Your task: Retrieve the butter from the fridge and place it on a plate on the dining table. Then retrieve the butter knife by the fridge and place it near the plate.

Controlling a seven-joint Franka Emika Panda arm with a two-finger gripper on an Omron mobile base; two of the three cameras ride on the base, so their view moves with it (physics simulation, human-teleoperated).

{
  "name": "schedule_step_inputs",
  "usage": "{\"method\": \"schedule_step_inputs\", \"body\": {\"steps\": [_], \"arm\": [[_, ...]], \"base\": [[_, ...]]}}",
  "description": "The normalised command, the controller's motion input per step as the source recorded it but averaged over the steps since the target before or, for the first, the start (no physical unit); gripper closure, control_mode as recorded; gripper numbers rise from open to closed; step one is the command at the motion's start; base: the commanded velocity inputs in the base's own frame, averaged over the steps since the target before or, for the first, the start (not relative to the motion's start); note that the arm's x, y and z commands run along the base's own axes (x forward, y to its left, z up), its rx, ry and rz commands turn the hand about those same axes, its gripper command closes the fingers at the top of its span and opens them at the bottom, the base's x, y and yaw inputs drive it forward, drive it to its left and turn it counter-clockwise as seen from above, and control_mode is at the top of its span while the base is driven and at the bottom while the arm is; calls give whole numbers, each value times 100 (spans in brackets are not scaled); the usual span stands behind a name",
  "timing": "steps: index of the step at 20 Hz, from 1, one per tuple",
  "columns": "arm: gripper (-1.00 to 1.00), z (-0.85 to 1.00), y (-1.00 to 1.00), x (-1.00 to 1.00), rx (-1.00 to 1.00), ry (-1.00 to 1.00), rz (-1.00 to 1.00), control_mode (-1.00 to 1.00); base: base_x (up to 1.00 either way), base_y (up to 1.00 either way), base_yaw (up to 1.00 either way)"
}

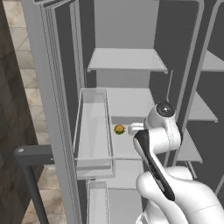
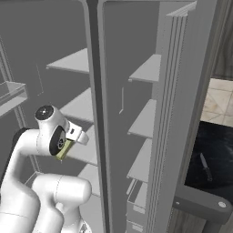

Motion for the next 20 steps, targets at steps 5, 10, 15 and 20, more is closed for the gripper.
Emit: {"method": "schedule_step_inputs", "body": {"steps": [5, 10, 15, 20], "arm": [[100, 77, 0, -27, -1, 21, 2, -100], [100, 58, 0, -6, -9, 21, -2, -100], [100, 62, -2, 0, -14, 34, 0, -100], [100, 11, -20, 0, 4, 33, 0, -100]], "base": [[0, 0, 0], [0, 0, 0], [0, 0, 0], [0, 0, 0]]}}
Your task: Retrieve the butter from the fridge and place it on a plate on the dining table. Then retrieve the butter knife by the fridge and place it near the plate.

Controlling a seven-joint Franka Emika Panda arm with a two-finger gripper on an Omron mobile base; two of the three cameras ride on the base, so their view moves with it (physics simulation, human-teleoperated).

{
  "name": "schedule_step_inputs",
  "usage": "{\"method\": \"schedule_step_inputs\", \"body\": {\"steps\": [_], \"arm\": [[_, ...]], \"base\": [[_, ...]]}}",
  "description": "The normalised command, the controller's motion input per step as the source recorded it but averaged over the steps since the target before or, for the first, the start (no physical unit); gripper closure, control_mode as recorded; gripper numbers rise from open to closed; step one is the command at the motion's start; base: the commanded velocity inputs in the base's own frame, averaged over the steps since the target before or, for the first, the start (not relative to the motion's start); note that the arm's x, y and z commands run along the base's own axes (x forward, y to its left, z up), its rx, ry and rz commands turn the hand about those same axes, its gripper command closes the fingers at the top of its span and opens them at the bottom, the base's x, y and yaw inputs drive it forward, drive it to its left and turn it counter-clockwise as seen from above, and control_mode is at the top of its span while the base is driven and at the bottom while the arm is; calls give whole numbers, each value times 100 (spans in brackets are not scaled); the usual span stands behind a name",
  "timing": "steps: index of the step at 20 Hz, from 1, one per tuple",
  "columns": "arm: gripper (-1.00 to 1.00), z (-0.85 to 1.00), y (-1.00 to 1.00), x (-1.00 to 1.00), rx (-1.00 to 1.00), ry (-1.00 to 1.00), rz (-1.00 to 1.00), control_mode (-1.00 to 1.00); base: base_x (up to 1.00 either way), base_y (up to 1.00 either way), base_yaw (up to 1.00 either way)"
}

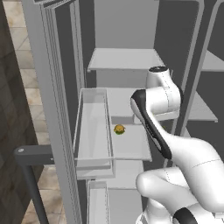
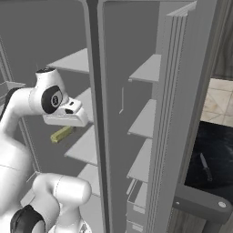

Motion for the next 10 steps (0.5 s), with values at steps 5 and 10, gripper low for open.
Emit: {"method": "schedule_step_inputs", "body": {"steps": [5, 10], "arm": [[100, -1, -2, -23, 9, 2, 0, -100], [100, -2, -8, -46, 5, -12, 0, -100]], "base": [[0, 0, 0], [0, 0, 0]]}}
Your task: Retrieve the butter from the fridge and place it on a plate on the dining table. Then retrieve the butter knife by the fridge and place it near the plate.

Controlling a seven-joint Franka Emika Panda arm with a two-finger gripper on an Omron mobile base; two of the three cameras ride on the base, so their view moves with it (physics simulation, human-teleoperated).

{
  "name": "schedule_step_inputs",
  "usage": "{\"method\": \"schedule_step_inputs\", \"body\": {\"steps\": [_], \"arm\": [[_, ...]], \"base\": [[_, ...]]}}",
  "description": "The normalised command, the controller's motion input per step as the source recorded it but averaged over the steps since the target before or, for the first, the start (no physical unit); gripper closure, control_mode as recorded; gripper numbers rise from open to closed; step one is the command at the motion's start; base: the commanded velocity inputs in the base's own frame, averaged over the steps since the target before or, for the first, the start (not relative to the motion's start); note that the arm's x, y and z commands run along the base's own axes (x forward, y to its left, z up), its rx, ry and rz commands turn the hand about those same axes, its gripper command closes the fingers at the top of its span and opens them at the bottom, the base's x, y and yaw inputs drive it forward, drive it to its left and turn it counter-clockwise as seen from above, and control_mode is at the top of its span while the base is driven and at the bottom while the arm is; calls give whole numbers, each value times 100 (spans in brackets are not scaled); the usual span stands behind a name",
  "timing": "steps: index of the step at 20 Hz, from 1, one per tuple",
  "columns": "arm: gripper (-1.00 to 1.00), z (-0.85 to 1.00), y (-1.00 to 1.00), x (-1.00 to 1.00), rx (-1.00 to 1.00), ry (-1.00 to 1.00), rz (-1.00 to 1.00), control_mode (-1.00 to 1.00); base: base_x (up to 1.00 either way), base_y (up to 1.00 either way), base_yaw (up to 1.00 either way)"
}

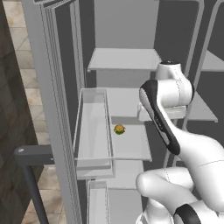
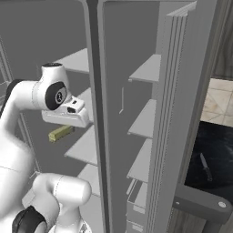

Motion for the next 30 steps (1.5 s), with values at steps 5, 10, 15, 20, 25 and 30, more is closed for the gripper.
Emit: {"method": "schedule_step_inputs", "body": {"steps": [5, 10, 15, 20, 25, 30], "arm": [[100, -2, -14, -55, 0, -33, 1, -100], [100, 0, -11, -9, 0, -6, 2, -100], [100, 0, 0, 0, 0, 0, 0, -100], [100, 0, 0, -1, 0, 0, 0, -100], [100, 0, 0, -25, 0, 0, 0, 100], [100, 0, 0, 0, 0, 0, 0, 100]], "base": [[0, 0, 0], [0, 0, 0], [0, 0, 0], [0, 0, 0], [-12, 0, 0], [-85, 0, 0]]}}
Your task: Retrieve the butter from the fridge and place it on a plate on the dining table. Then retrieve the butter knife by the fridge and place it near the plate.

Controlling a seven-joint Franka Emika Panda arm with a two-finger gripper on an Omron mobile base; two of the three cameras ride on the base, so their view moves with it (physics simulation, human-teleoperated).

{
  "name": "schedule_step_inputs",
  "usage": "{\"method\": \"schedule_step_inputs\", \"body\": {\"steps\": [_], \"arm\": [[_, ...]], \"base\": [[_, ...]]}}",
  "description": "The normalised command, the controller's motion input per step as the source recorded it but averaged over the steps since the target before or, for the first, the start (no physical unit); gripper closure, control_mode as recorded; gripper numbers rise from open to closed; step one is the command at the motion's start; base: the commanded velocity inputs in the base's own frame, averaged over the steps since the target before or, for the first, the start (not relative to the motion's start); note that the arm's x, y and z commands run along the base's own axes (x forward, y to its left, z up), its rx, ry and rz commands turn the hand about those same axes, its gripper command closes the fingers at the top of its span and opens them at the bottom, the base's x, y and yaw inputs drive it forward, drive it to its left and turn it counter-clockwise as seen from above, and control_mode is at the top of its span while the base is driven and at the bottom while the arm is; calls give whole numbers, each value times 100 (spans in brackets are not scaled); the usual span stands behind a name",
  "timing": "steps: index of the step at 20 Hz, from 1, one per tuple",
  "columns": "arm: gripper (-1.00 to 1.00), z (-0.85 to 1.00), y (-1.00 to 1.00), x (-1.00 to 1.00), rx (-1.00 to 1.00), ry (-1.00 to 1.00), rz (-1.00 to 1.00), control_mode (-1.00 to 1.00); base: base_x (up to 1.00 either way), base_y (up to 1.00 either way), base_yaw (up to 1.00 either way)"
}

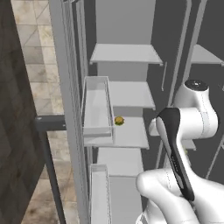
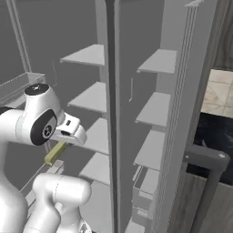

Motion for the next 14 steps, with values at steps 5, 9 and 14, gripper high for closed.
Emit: {"method": "schedule_step_inputs", "body": {"steps": [5, 9, 14], "arm": [[100, 0, 0, 0, 0, 0, 0, 100], [100, 0, 0, 0, 0, 0, 0, 100], [100, 0, 0, 0, 0, 0, 0, 100]], "base": [[-87, 2, 0], [-81, 0, 0], [-88, 0, 0]]}}
